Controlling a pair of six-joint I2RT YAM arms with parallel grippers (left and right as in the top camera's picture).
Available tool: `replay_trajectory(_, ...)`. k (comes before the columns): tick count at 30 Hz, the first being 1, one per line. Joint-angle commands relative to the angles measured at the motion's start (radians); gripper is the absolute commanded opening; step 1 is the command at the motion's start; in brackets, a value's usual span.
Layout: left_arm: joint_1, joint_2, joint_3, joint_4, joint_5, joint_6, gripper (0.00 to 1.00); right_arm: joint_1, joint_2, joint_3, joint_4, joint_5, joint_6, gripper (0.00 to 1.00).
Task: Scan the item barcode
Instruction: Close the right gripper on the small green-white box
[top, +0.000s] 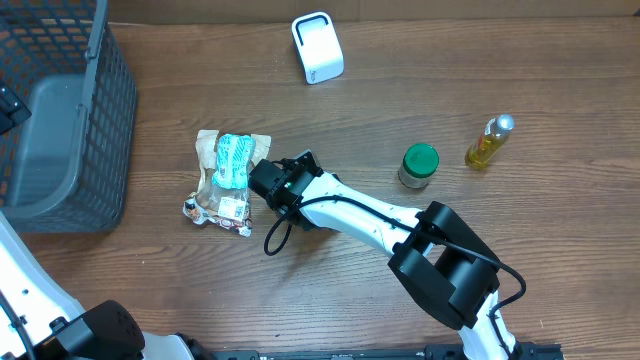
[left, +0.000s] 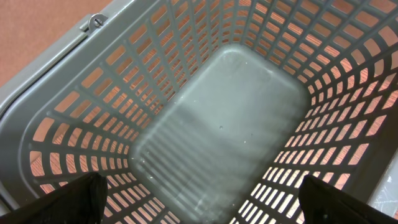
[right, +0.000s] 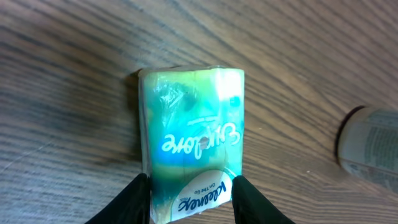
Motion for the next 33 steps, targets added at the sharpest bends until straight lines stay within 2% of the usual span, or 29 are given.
replay_trajectory(1,-0.001,0.005,0.018,0.001,0.005,0.019,0.99,-0.007,0.015,0.016,0.010,0.047,0.005,0.40)
replay_trajectory(12,-0.001,0.005,0.018,0.001,0.006,0.019,1.00,-0.007,0.016,0.016,0.095,-0.020,0.005,0.38)
replay_trajectory(24,-0.001,0.005,0.018,0.001,0.005,0.019,1.00,-0.008,0.050,0.014,0.096,-0.019,0.002,0.38)
replay_trajectory(25,-0.001,0.005,0.018,0.001,0.006,0.019,0.99,-0.008,0.053,0.014,0.096,-0.015,0.001,0.37)
replay_trajectory(29,-0.001,0.005,0.018,0.001,0.006,0.019,1.00,-0.008,0.056,0.014,0.097,0.013,0.002,0.24)
replay_trajectory(33,-0.001,0.005,0.018,0.000,0.006,0.019,1.00,-0.008,0.056,0.014,0.095,0.014,0.002,0.22)
